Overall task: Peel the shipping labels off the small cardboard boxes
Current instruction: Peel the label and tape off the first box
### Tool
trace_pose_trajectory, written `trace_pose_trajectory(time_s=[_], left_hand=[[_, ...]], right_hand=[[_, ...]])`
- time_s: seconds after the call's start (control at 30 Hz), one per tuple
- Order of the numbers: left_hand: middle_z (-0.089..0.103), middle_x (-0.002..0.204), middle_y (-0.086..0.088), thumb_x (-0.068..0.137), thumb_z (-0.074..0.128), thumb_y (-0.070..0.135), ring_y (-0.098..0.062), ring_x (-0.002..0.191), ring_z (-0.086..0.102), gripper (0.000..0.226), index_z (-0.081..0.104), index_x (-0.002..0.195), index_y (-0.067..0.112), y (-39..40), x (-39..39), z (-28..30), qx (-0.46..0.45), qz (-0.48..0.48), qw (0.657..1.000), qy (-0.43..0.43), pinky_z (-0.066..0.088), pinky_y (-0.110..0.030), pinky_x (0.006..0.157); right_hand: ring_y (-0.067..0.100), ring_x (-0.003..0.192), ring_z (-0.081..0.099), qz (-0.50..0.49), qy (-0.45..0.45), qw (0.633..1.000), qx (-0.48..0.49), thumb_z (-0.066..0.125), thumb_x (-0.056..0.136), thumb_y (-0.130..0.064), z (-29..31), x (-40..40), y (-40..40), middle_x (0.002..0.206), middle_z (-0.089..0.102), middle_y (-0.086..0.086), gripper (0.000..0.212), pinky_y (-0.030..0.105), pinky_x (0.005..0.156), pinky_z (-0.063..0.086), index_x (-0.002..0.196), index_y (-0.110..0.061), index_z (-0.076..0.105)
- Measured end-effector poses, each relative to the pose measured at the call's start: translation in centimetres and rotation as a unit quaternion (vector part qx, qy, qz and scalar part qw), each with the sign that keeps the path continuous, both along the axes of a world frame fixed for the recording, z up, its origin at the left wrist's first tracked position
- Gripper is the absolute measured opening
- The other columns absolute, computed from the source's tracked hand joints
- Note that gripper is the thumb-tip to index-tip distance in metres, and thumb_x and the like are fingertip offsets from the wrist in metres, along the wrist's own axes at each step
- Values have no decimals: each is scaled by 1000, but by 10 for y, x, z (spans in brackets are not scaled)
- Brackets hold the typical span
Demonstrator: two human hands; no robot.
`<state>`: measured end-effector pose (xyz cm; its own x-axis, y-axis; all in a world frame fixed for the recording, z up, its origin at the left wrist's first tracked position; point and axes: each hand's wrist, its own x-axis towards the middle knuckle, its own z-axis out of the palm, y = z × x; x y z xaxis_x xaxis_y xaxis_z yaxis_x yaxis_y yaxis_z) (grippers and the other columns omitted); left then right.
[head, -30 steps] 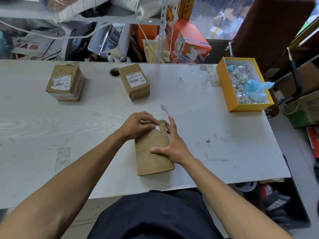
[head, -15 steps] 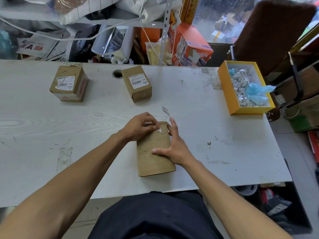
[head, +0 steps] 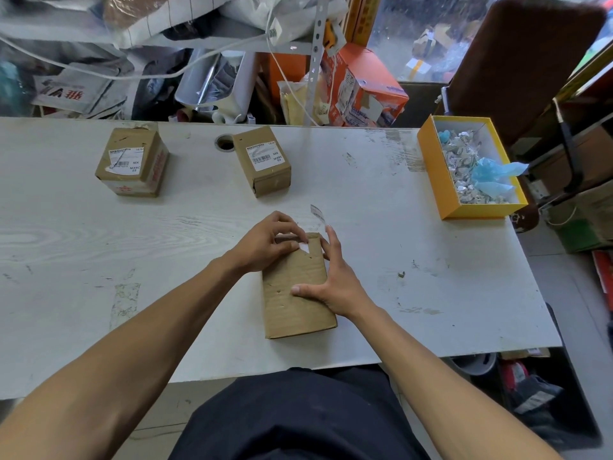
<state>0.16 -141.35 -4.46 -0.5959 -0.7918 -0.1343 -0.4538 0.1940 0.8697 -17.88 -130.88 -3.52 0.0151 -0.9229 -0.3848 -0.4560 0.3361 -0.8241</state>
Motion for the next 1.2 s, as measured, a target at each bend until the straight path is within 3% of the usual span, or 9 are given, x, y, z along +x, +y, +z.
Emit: trace_pose_trajectory(time_s=[0.07,0.27,0.37,0.47,0.63,0.87,1.07,1.2], left_hand=[[52,116,3,93,68,20,-4,110,55,20,74,98,39,-1,0,-1,-9,-9,1000,-12,43,-19,96],[52,116,5,94,67,24,-11,109,55,22,69,86,45,-1,-1,3,3,-21,999,-29,45,-27,94],[53,116,2,92,69,22,-7,108,56,21,70,84,41,-1,0,3,11,-6,1000,-15,45,-22,88],[53,117,3,86,76,19,-4,111,56,13,74,91,31,0,-2,2,17,42,999,16,49,-20,93],[55,119,7,79,81,24,-3,110,53,9,75,82,30,6,-10,4,-83,70,994,-25,46,-30,95],[57,119,7,82,79,31,-14,114,52,3,76,83,31,1,-12,5,-133,40,989,-53,51,-47,87],[58,119,8,86,74,31,-15,116,48,4,75,87,27,1,-14,-2,-197,18,978,-71,52,-45,80],[60,116,4,88,71,28,-19,114,47,7,72,89,21,-1,-15,-3,-246,-1,965,-85,46,-34,73]], right_hand=[[10,134,40,1,1,1000,0,90,58,-47,0,0,0,155,30,-15,134,37,109,40,147,-52,-10],[11,134,41,1,2,1000,3,91,59,-46,0,0,-1,154,31,-14,134,36,109,39,148,-50,-9],[9,133,42,5,1,1000,4,91,59,-44,0,-1,-1,154,32,-13,134,32,107,39,149,-48,-9],[10,132,42,5,2,1000,2,90,58,-47,1,-2,-1,154,32,-14,135,32,107,40,148,-49,-10],[10,132,42,8,6,1000,5,90,59,-48,2,-2,-1,154,32,-12,135,29,105,39,148,-50,-11],[10,134,41,6,8,1000,8,90,58,-50,2,-1,0,154,31,-13,135,32,107,39,148,-51,-10],[13,134,40,9,17,1000,9,89,57,-52,2,-1,-1,155,31,-12,134,37,109,39,147,-51,-11],[13,135,39,9,21,1000,11,86,54,-58,2,0,-1,155,30,-13,134,41,110,39,145,-55,-11]])
